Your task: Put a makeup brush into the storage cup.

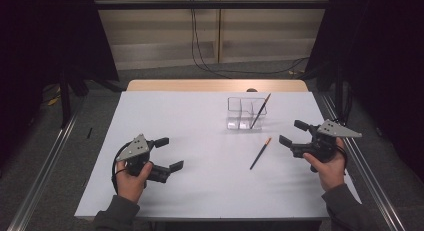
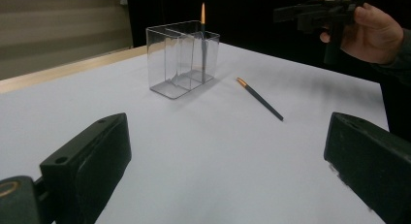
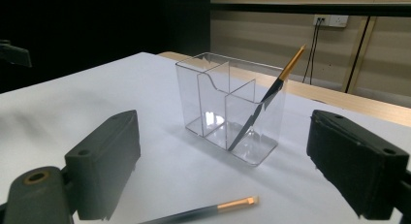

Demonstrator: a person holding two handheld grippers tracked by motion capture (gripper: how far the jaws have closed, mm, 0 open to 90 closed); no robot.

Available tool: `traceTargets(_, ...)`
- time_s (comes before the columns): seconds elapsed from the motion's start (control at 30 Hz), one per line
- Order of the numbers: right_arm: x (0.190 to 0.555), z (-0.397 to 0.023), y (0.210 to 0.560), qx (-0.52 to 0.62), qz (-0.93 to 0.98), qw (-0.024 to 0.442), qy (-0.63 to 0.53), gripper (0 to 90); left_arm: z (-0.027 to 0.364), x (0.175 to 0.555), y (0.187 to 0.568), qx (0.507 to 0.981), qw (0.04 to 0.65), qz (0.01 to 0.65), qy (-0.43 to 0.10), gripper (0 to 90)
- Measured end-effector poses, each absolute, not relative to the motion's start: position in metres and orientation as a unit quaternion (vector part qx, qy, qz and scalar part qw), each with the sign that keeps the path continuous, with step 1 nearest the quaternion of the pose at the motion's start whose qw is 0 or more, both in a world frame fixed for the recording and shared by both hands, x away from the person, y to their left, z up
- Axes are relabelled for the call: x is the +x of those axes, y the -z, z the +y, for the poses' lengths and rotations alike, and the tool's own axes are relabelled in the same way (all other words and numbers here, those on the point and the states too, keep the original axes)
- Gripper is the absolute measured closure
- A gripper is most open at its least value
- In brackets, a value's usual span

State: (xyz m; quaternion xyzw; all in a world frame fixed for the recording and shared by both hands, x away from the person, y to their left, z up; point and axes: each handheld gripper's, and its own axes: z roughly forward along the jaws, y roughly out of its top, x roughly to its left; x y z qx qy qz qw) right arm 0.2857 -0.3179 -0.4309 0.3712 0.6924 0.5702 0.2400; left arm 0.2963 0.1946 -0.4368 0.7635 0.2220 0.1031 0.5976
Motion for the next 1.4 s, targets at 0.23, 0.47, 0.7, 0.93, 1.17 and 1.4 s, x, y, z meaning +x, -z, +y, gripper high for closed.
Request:
traceTargets(0.23, 0.273, -0.323, 0.432, 0.365, 0.699, 0.243, -0.566, 11.2, 0.194, 0.296, 0.438, 0.76, 0.601, 0.227, -0.104, 2.8)
traceTargets(0.47, 0.269, -0.325, 0.433, 0.368, 0.698, 0.242, -0.564, 11.1, 0.195, 0.297, 0.438, 0.761, 0.599, 0.225, -0.104, 2.8)
traceTargets(0.7, 0.263, -0.323, 0.436, 0.369, 0.698, 0.244, -0.563, 11.1, 0.195, 0.297, 0.438, 0.761, 0.598, 0.229, -0.107, 2.8)
traceTargets(0.93, 0.26, -0.324, 0.439, 0.369, 0.699, 0.244, -0.563, 11.1, 0.195, 0.297, 0.439, 0.761, 0.597, 0.23, -0.106, 2.8)
traceTargets(1.17, 0.256, -0.326, 0.441, 0.368, 0.704, 0.239, -0.559, 11.0, 0.195, 0.297, 0.438, 0.761, 0.597, 0.229, -0.108, 2.8)
traceTargets(1.4, 0.252, -0.325, 0.441, 0.365, 0.705, 0.239, -0.558, 11.0, 0.196, 0.297, 0.438, 0.761, 0.597, 0.231, -0.109, 2.8)
